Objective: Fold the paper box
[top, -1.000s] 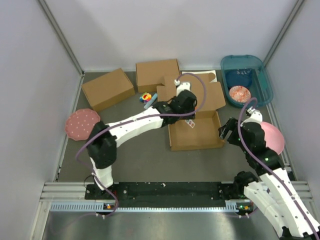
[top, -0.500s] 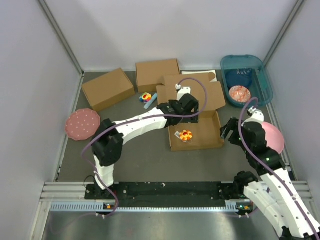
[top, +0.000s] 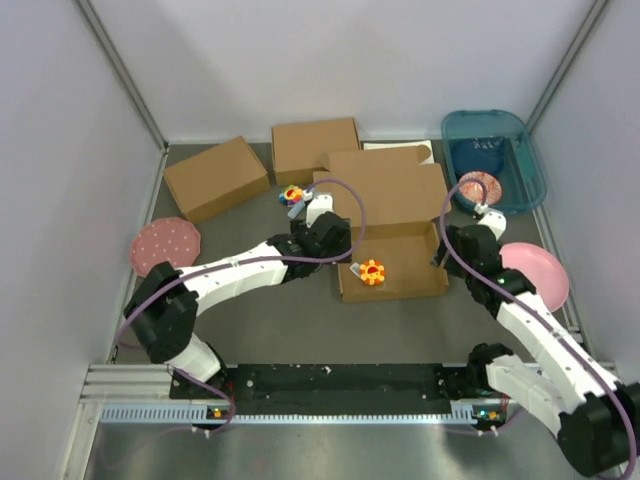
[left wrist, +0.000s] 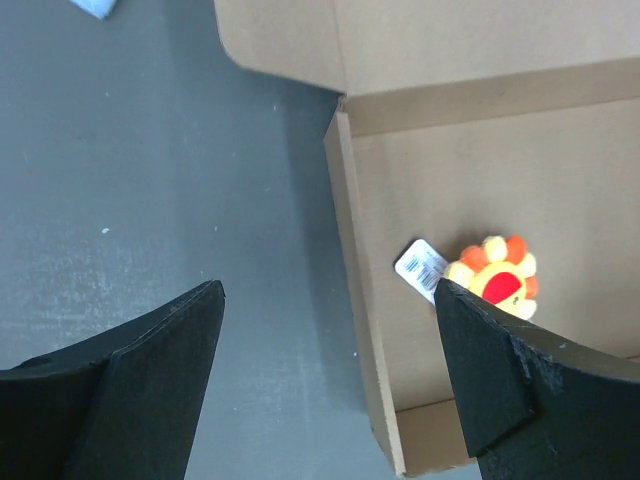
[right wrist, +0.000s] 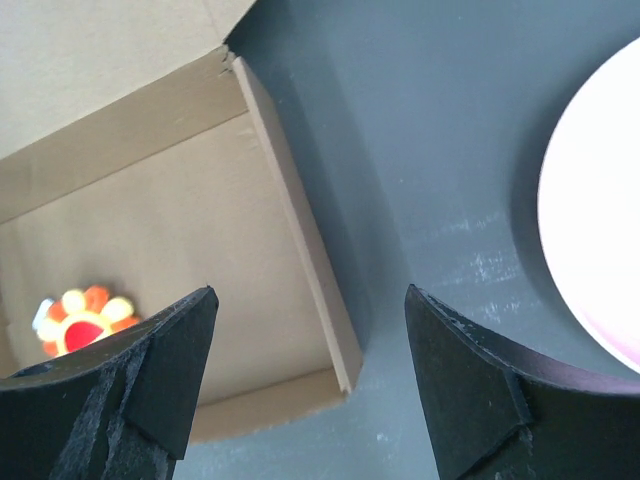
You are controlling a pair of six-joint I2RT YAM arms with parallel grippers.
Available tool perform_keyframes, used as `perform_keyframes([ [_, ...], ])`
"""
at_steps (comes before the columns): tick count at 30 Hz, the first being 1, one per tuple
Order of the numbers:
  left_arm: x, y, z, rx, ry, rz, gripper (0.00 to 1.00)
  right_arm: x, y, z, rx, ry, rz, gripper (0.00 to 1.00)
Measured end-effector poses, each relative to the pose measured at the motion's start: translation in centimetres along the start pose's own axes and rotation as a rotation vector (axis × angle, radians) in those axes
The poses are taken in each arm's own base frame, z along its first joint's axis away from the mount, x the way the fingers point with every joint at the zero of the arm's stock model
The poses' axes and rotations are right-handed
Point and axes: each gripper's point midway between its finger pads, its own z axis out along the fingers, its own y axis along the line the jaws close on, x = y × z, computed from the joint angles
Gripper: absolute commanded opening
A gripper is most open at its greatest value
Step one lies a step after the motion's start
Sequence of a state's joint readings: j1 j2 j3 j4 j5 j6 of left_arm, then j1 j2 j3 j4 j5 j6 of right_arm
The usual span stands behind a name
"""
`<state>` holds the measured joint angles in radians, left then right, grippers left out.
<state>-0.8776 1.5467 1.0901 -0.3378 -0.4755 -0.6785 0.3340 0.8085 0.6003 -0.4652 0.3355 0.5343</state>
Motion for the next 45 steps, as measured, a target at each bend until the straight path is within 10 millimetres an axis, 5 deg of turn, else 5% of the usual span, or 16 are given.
perform_keyframes([
  [11,3.0,-1.1,3.6,0.021,0.048,0.016,0.87,2.0,0.6,6.0,0.077,0.072,-0.041,0.68],
  [19,6.0,0.3,4.3,0.022,0.088,0.042,0.7,3.6,2.2,7.1,-0.007,0.113,-0.042,0.54],
  [24,8.8,2.7,3.8,-0.006,0.129,0.066,0.6,6.0,3.5,6.9,-0.062,0.153,-0.078,0.49],
  [30,9.2,4.4,1.8,0.006,0.111,0.045,0.46,8.6,5.9,5.6,-0.14,0.179,-0.13,0.47],
  [45,11.5,7.7,-4.1,0.108,0.098,-0.093,0.43,11.5,8.4,1.3,-0.269,0.188,-0.179,0.47],
])
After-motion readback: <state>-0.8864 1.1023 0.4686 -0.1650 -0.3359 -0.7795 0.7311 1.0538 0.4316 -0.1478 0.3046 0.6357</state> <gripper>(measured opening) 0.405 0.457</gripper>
